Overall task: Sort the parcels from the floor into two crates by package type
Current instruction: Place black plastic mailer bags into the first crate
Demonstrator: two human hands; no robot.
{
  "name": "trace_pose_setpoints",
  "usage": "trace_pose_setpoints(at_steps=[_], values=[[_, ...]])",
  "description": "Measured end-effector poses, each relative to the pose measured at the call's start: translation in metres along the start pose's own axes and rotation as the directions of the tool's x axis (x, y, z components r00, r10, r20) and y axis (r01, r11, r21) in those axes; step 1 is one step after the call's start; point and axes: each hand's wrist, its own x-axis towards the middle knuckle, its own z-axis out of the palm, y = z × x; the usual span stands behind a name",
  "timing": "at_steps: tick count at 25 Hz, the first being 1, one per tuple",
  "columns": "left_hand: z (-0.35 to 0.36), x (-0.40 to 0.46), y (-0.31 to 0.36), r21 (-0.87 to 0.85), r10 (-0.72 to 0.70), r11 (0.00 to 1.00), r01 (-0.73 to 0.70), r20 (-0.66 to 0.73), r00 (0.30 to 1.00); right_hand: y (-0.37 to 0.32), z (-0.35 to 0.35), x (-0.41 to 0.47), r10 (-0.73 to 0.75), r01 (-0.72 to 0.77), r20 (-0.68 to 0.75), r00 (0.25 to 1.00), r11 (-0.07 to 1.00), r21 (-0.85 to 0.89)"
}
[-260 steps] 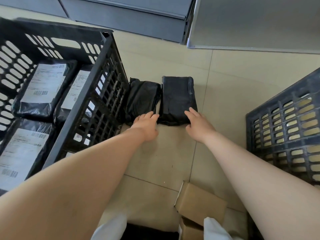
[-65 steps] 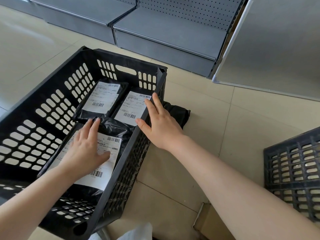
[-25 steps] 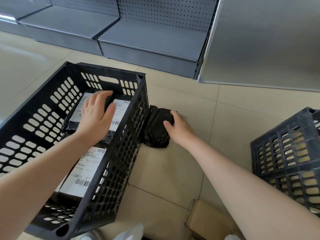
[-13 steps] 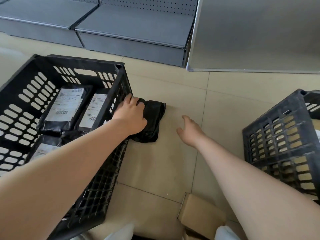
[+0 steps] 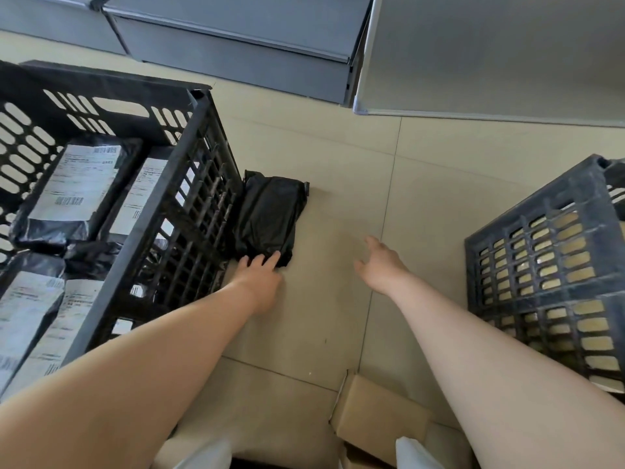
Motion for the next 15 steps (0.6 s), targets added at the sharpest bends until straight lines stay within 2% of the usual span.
trace_pose_setpoints(at_steps=[5,10,12,15], values=[[0.0052,-0.0002,-0.0016,-0.001,-0.020,1.000,0.020,-0.055,0.998,0.0034,-0.0003,-0.0002,0.026,-0.026,0.002,1.000,1.000,-0.004],[0.0017,-0.0006,-0.0001,-0.113,-0.010,0.994,-0.010,-0.175,0.984,-0.0017,-0.0013,-0.0014,0.041,-0.041,-0.009,0.999,0.999,0.012],[0.0002,0.0003,-0.0015,-0.160,0.050,0.984,-0.077,-0.169,0.984,-0.0023,0.0000,-0.0019,0.042,-0.042,-0.010,0.999,0.999,0.017],[0.0004,-0.0062,-0.0029,-0.356,0.180,0.914,-0.195,-0.077,0.981,-0.0028,0.0017,-0.0025,0.057,-0.057,-0.010,0.998,0.998,0.031]])
